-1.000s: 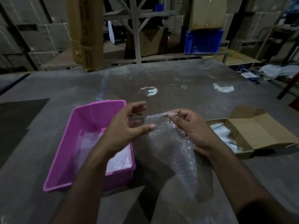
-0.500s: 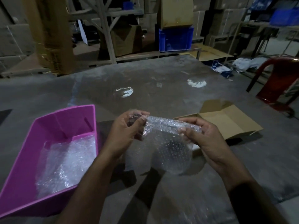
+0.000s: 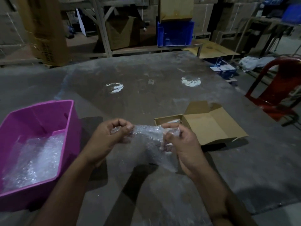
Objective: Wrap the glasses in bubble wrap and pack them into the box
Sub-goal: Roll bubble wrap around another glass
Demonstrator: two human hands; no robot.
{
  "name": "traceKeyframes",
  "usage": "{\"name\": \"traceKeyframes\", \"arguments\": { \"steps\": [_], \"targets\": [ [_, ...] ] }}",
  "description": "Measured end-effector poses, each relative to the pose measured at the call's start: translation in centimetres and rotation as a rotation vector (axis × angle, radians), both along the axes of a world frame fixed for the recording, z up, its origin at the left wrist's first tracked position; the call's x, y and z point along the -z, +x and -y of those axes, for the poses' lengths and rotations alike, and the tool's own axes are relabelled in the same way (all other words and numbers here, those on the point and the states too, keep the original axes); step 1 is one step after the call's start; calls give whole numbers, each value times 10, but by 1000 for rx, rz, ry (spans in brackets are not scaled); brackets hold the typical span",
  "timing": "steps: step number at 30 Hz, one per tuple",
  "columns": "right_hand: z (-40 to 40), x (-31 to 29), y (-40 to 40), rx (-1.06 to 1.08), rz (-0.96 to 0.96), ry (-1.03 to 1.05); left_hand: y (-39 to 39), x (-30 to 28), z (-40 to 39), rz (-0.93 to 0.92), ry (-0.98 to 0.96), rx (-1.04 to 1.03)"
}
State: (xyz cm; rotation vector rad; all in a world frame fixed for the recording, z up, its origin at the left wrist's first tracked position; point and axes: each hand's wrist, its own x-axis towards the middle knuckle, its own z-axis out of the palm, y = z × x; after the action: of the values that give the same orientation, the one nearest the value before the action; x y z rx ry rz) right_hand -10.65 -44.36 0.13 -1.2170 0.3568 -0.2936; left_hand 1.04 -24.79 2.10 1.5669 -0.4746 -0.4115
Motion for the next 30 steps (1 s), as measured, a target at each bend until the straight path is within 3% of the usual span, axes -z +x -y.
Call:
{"name": "traceKeyframes", "arguments": {
  "steps": [4,15,22,27,30],
  "targets": [
    [2,8,-4,-64,-66,-40,-6,8,1,9,74,-48],
    [34,21,-5,-220,-64,-233,-25,5,19,58,52,-118],
    [55,24,-2,-198,-1,-204,-26,10,21,113,235,-191],
    [63,24,2,-220,52,-85,-30,7,26,94,105,-199],
    [71,26,5,-201,66,-128,-35,5,30,52,20,-176]
  ]
}}
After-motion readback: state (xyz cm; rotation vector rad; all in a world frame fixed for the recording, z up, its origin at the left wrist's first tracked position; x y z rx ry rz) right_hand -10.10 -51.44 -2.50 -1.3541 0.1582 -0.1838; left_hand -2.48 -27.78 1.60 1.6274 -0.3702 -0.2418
